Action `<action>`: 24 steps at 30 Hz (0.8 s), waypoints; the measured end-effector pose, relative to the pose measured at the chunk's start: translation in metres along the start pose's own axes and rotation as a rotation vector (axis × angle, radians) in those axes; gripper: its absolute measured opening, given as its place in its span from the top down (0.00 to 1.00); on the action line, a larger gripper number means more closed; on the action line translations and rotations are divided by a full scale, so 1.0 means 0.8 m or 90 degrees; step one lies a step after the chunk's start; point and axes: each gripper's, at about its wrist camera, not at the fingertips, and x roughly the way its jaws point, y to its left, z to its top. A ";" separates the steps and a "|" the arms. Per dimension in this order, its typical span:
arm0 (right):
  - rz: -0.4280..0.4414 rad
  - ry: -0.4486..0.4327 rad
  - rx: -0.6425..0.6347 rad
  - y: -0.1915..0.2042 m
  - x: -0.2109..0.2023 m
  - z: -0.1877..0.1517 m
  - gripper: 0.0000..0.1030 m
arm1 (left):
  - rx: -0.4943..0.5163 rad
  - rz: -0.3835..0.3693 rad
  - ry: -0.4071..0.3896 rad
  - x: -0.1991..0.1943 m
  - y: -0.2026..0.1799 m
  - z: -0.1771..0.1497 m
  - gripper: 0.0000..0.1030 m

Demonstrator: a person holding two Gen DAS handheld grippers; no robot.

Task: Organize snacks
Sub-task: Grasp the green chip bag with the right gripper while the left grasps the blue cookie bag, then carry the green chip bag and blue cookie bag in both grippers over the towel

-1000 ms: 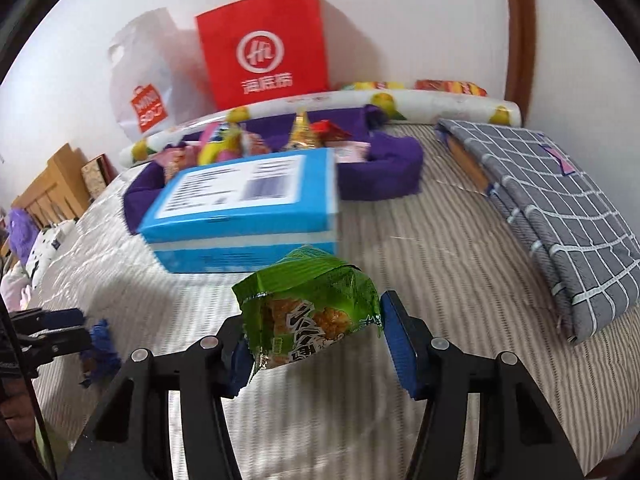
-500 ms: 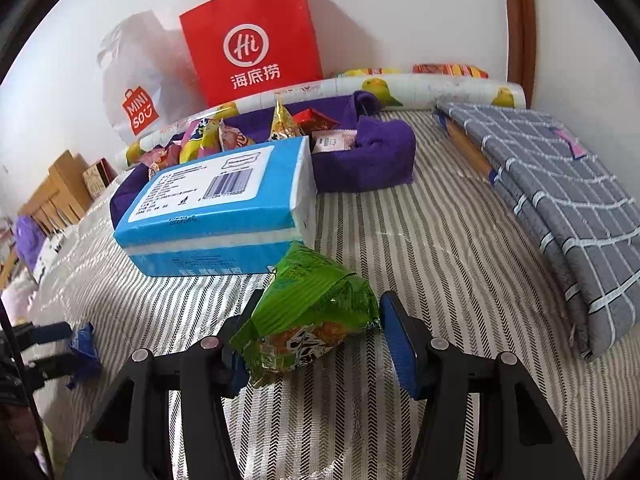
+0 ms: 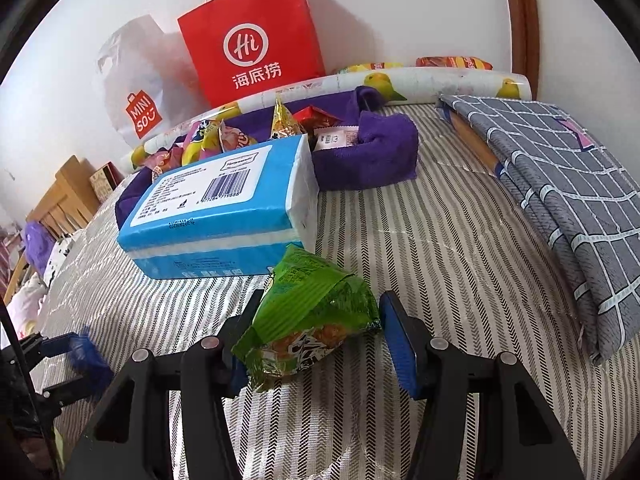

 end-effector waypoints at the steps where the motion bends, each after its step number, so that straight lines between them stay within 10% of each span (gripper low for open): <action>1: 0.003 0.001 0.002 -0.001 0.000 0.000 0.45 | 0.000 -0.009 0.000 0.000 0.001 0.000 0.21; 10: 0.007 0.002 0.006 -0.002 0.000 0.000 0.45 | 0.112 0.087 -0.010 0.012 -0.036 -0.010 0.30; 13: 0.007 0.003 0.006 -0.002 0.001 0.000 0.45 | 0.099 0.082 -0.013 0.008 -0.035 -0.006 0.52; 24: -0.020 -0.001 -0.036 0.013 -0.008 -0.005 0.46 | 0.018 0.032 -0.012 -0.011 -0.021 0.019 0.55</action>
